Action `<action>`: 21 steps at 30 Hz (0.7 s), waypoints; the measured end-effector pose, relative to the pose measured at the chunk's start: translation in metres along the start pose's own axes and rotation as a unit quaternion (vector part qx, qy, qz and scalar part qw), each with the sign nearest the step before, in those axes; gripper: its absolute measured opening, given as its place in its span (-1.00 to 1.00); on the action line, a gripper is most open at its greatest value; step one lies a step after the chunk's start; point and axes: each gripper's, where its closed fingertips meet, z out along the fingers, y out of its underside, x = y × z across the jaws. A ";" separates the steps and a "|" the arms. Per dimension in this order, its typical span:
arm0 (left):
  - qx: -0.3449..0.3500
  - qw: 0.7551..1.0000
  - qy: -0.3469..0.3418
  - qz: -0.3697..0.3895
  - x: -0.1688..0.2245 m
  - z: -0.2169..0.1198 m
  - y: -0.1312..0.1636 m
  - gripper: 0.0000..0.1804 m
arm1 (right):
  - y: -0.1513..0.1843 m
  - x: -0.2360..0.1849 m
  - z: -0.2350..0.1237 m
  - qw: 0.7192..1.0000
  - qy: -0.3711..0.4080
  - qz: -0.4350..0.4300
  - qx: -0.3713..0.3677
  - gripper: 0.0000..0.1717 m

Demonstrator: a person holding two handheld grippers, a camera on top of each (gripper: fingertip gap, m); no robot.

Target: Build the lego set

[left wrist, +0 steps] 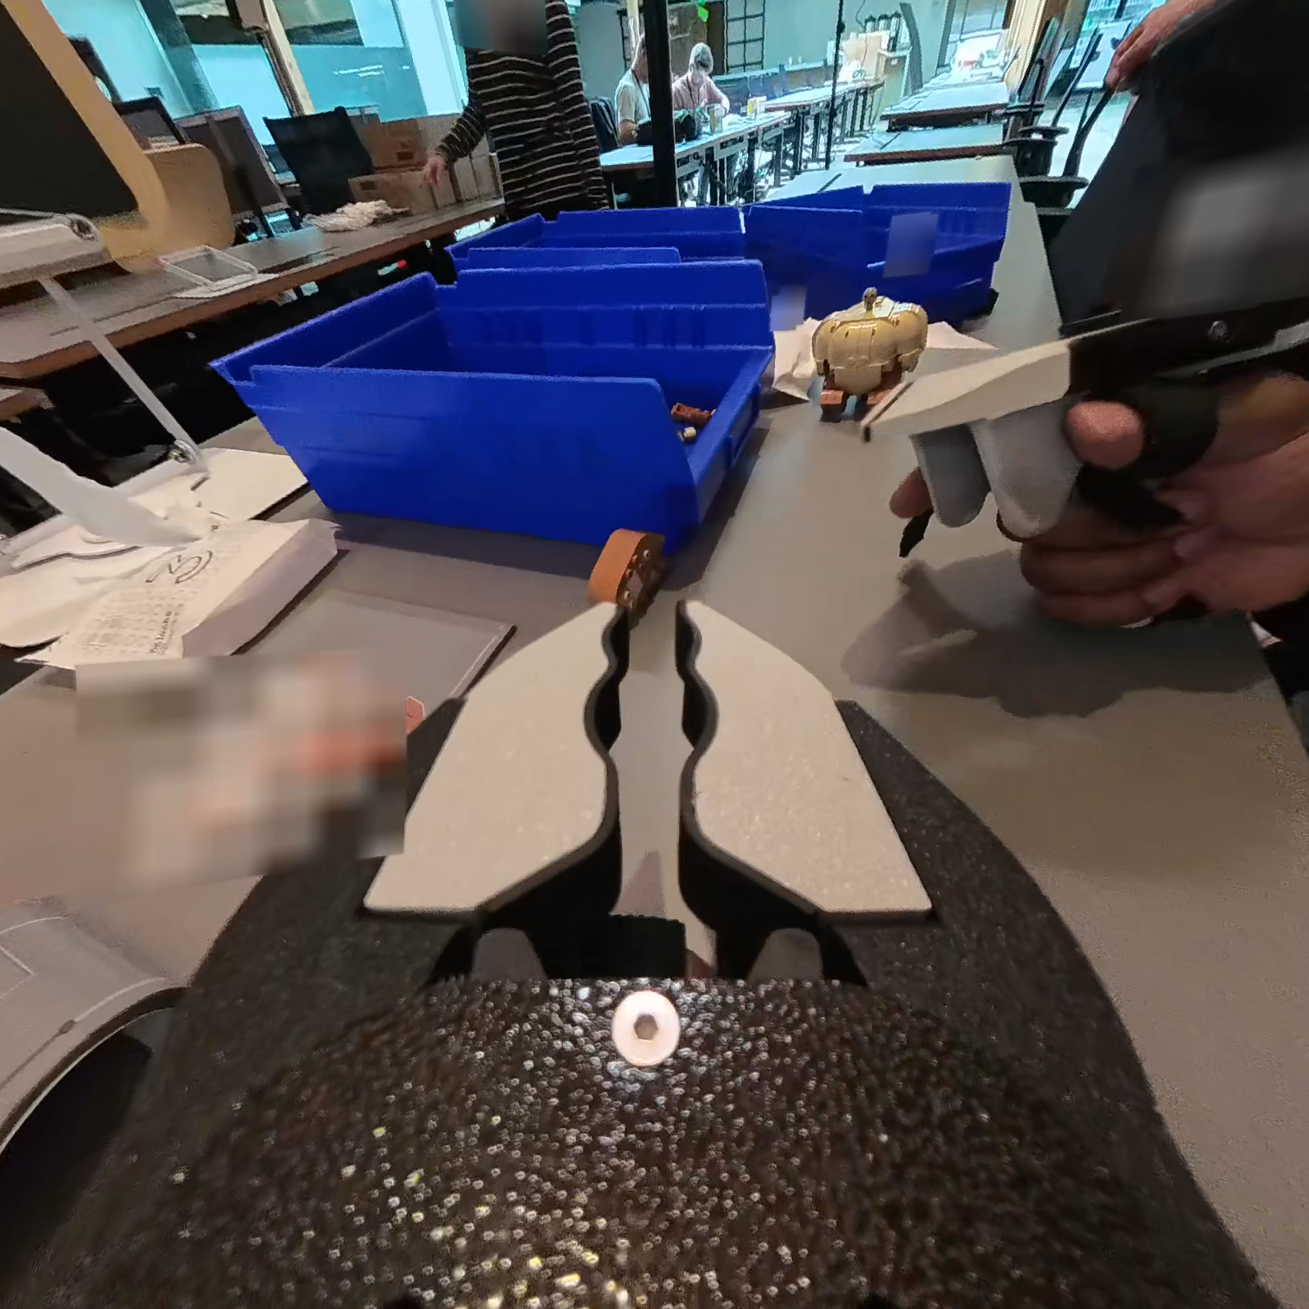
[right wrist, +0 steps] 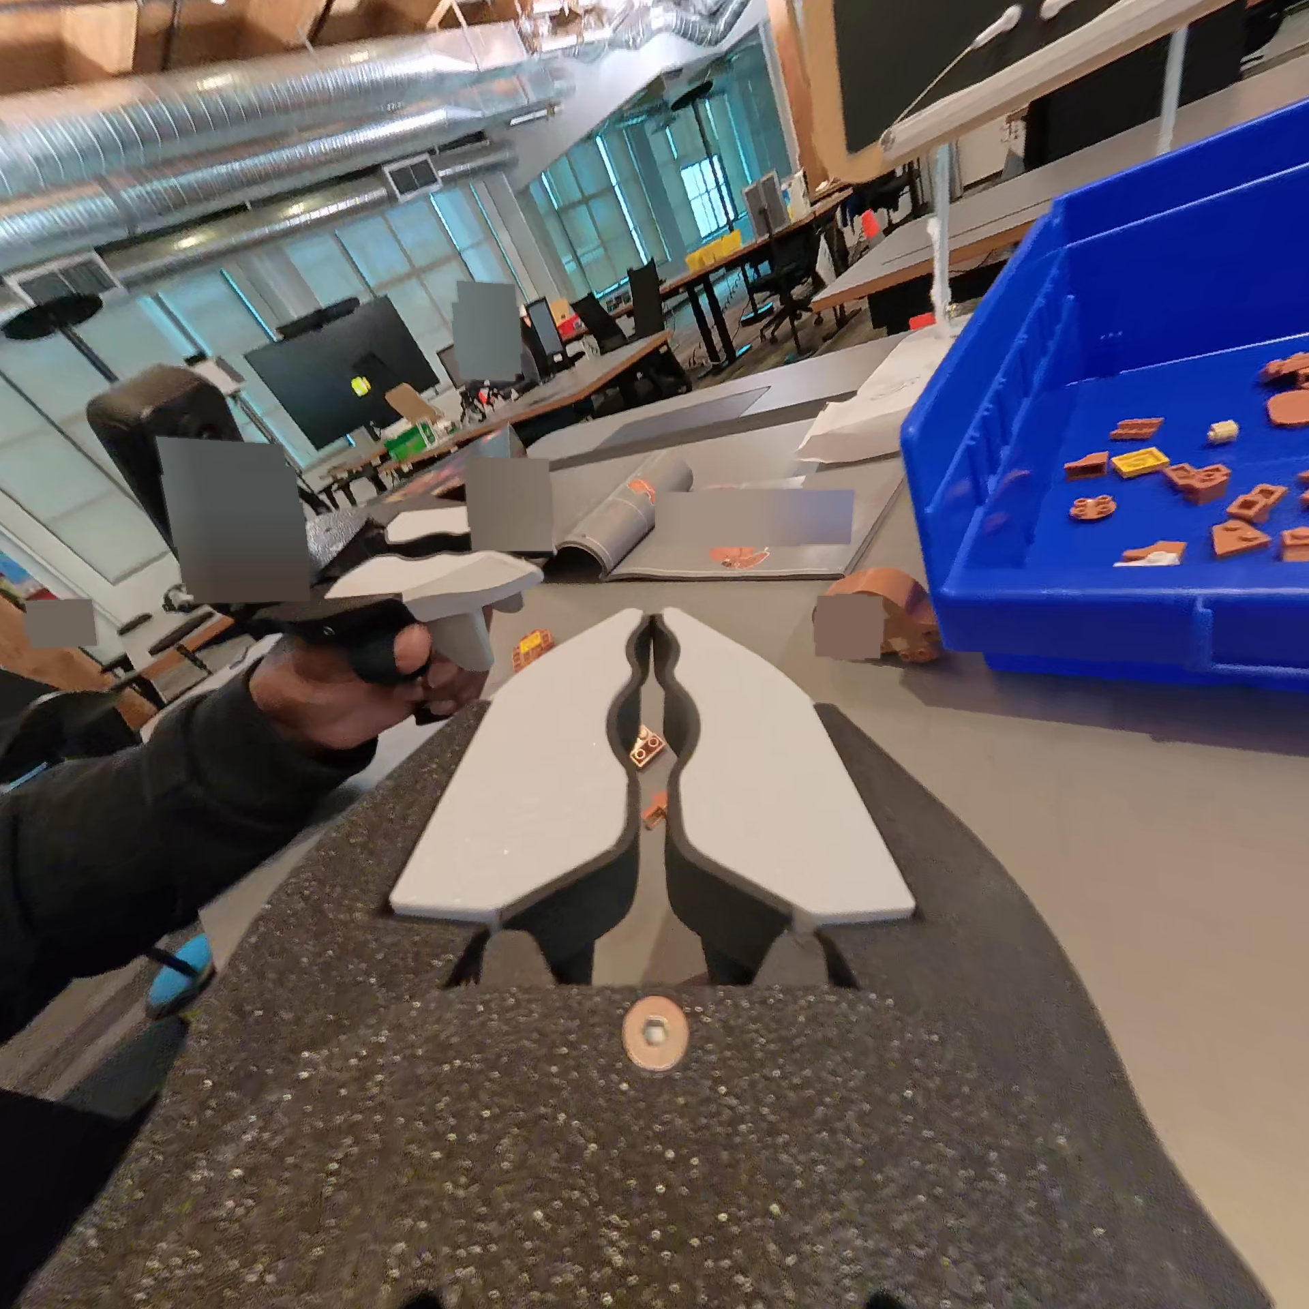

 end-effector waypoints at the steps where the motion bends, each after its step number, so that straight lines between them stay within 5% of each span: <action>1: -0.002 1.000 -0.002 0.001 -0.001 -0.001 0.001 -0.91 | 0.002 0.000 0.003 1.000 -0.002 -0.007 -0.004 -1.00; 21: -0.036 0.997 -0.027 -0.067 -0.026 -0.002 0.024 -1.00 | 0.009 0.002 0.012 0.999 0.016 -0.036 -0.013 -1.00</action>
